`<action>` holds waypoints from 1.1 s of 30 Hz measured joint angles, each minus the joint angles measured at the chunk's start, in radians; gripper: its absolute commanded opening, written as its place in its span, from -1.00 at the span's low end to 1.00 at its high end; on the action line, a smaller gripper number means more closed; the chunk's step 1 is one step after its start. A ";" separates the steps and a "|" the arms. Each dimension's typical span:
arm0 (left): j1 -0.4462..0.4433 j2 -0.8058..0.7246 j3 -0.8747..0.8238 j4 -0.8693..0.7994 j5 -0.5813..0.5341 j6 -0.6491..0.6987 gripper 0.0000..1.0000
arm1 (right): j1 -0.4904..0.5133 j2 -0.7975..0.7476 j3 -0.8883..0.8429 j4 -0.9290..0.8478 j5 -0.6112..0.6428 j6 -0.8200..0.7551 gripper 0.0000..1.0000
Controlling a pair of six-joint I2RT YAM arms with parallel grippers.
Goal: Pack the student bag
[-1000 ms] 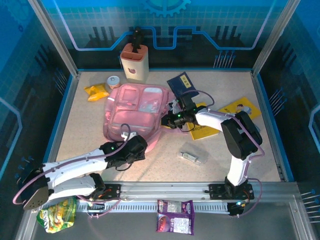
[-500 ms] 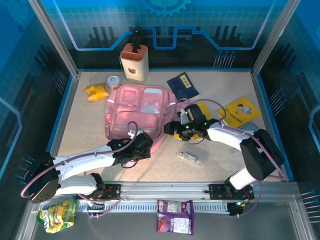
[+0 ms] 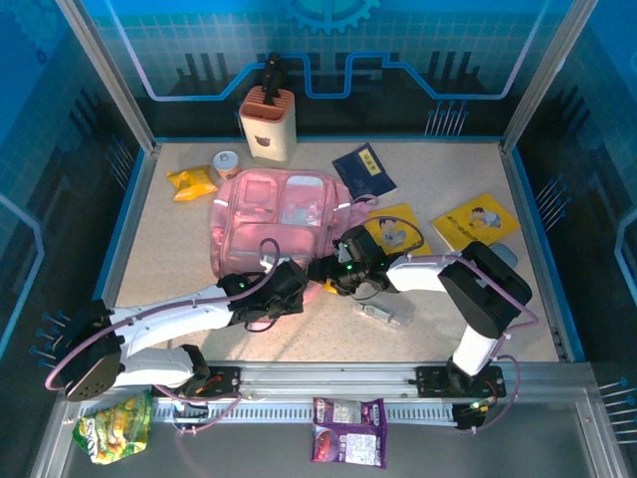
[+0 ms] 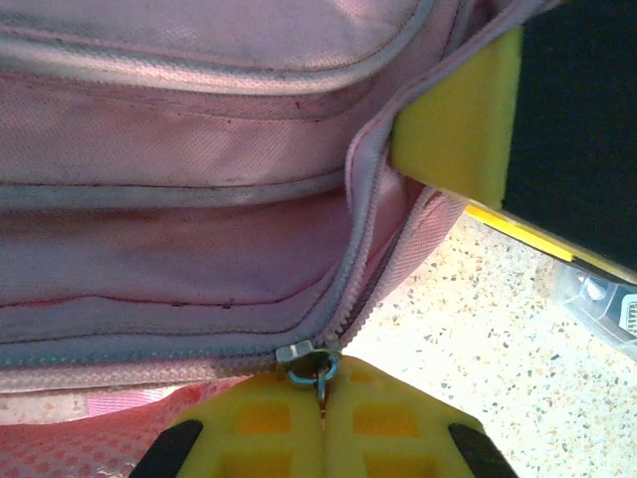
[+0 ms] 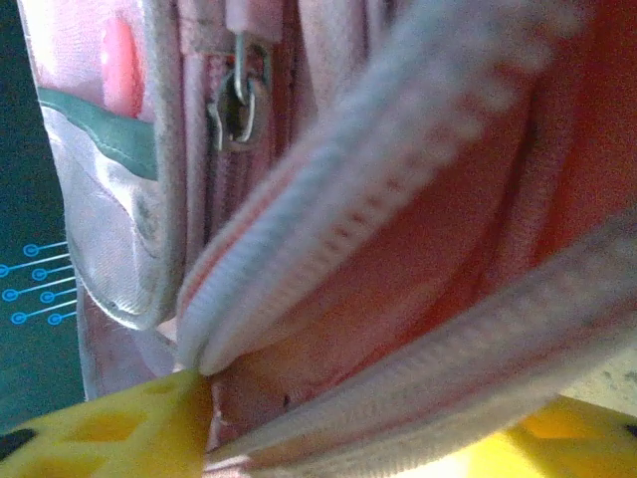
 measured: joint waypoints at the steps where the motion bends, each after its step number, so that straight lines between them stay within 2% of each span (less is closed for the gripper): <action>1: 0.000 0.000 0.000 -0.003 0.000 0.002 -1.00 | 0.001 0.005 0.000 0.003 0.001 -0.001 -0.06; 5: 0.000 0.000 0.000 -0.014 0.000 0.005 -1.00 | 0.001 0.005 0.000 0.002 0.015 -0.011 -0.53; 11: 0.000 -0.010 0.000 -0.029 -0.007 0.001 -1.00 | -0.027 -0.031 -0.003 -0.022 -0.005 -0.069 -0.94; 13: 0.000 -0.035 -0.004 -0.031 -0.010 -0.002 -1.00 | -0.064 -0.045 -0.008 -0.035 -0.039 -0.099 -1.00; 21: 0.045 -0.142 -0.077 -0.078 0.004 0.006 -1.00 | -0.233 -0.060 0.058 -0.230 -0.144 -0.271 -1.00; 23: 0.058 -0.142 -0.077 -0.103 0.003 0.014 -1.00 | -0.256 -0.045 0.108 -0.285 -0.152 -0.303 -0.85; 25: 0.064 -0.142 -0.077 -0.101 0.010 0.027 -1.00 | -0.263 -0.038 0.142 -0.315 -0.160 -0.322 -0.48; 29: 0.064 -0.133 -0.077 -0.079 0.042 0.049 -1.00 | -0.260 -0.043 0.163 -0.343 -0.136 -0.351 0.02; 33: 0.064 -0.103 -0.073 -0.057 0.061 0.061 -1.00 | -0.255 -0.086 0.156 -0.405 -0.097 -0.356 0.40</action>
